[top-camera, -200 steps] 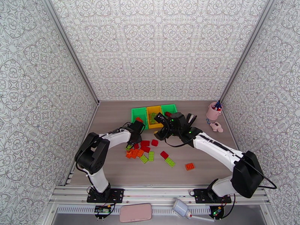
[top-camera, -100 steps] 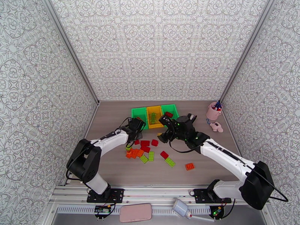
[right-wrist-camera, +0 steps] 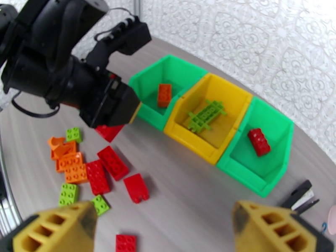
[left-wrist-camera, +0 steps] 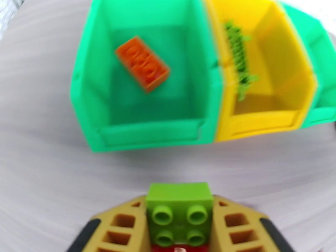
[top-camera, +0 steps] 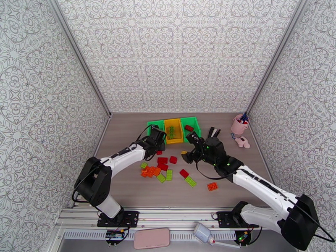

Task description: Sort the legos into containers by color

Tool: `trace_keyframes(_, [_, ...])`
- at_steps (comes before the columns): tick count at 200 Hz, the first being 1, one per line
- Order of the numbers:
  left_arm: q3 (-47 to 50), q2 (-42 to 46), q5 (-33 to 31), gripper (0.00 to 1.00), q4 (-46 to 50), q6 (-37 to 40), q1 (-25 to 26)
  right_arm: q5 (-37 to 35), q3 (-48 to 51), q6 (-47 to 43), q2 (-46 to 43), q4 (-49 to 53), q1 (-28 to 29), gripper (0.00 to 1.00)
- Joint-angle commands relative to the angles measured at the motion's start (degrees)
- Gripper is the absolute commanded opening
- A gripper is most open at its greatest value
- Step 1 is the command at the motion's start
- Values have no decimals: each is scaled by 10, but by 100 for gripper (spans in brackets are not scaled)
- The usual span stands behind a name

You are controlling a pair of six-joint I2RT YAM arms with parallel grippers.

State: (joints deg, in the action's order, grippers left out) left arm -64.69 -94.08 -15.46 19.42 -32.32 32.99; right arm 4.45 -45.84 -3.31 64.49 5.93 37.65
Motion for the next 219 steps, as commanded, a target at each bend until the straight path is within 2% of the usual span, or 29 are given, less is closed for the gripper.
trace_keyframes(1, [-27,-16,24,28,-35,9,7,-29,19,31,-14,-23,-7,87])
trace_keyframes(39, [-63,-48,42,28,-37,7,8,-37,17,36,-14,-18,-12,87])
trace_keyframes(78, [-116,-100,95,27,10,73,33,-53,29,57,-34,-15,-15,86])
trace_keyframes(121, [-220,-184,156,28,98,173,84,-94,69,86,-113,29,-30,84])
trace_keyframes(161, [-319,-267,207,27,169,221,109,-111,106,88,-213,102,-40,84])
trace_keyframes(197, [-393,-330,230,31,219,251,122,-120,117,91,-269,150,-39,84])
trace_keyframes(219, [-442,-376,215,32,264,272,125,-126,117,89,-282,165,-40,84])
